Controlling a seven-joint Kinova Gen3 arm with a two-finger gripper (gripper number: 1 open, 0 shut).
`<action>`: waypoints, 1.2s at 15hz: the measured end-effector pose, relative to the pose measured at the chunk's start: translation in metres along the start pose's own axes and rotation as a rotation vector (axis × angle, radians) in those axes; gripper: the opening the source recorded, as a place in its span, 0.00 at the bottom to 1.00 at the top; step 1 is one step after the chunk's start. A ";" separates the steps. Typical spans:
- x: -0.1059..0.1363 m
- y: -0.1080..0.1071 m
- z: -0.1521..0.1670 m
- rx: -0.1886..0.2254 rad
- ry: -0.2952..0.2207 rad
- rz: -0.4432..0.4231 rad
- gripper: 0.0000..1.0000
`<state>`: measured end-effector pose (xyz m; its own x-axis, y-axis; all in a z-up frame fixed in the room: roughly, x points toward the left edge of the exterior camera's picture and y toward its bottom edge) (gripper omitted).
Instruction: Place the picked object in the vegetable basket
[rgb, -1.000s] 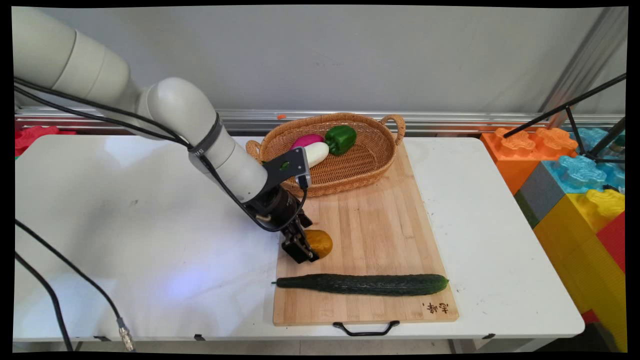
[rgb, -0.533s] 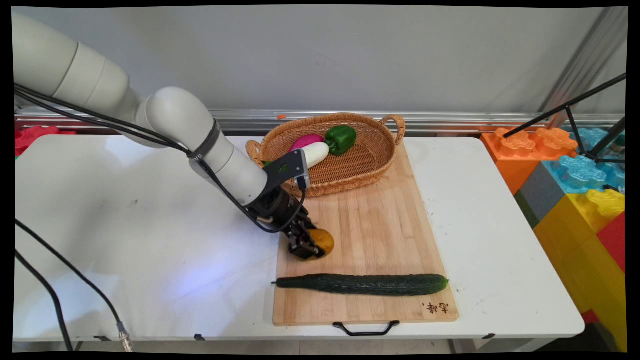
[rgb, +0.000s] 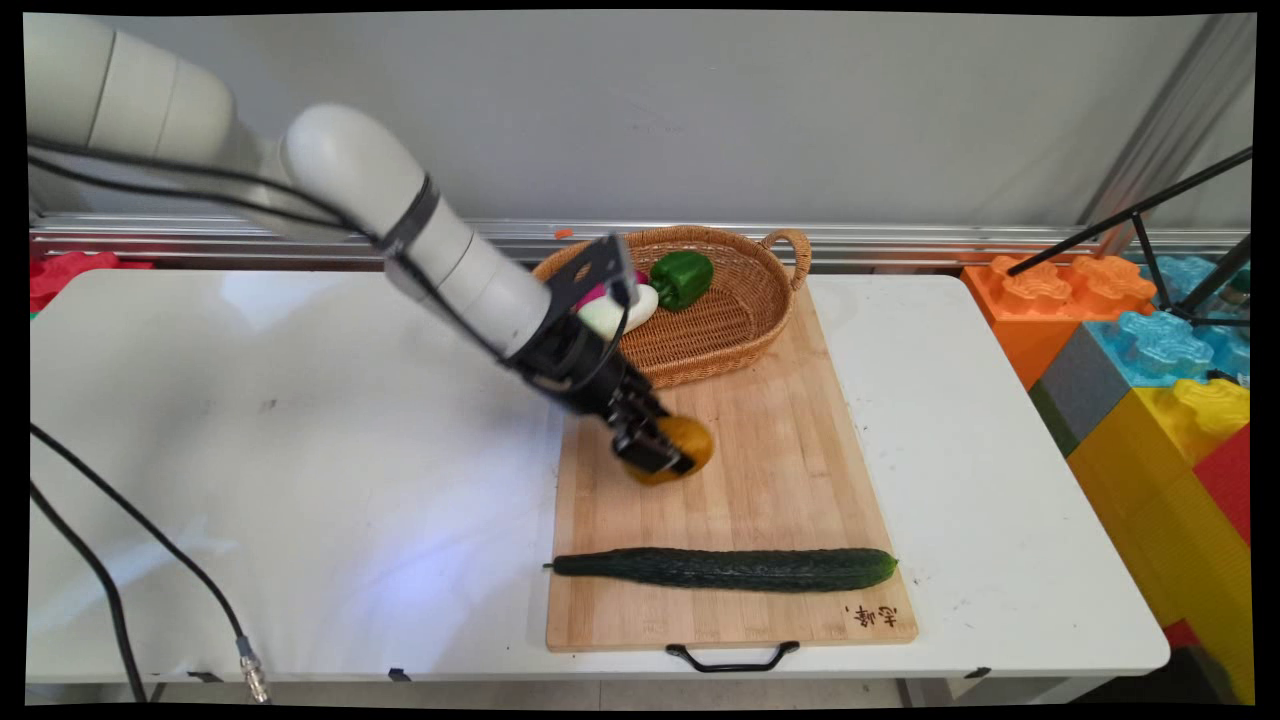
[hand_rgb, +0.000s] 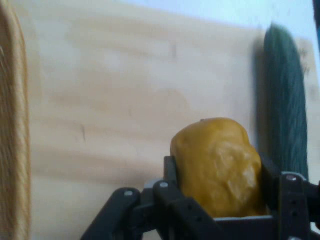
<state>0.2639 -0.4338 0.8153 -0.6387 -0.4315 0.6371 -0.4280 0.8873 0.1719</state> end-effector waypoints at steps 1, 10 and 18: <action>0.008 -0.001 -0.002 0.000 0.016 -0.002 0.00; 0.097 -0.067 0.002 0.152 0.189 -0.077 0.00; 0.092 -0.138 0.053 0.306 0.131 -0.123 0.00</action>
<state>0.2301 -0.6042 0.8101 -0.4916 -0.4898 0.7200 -0.6810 0.7316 0.0327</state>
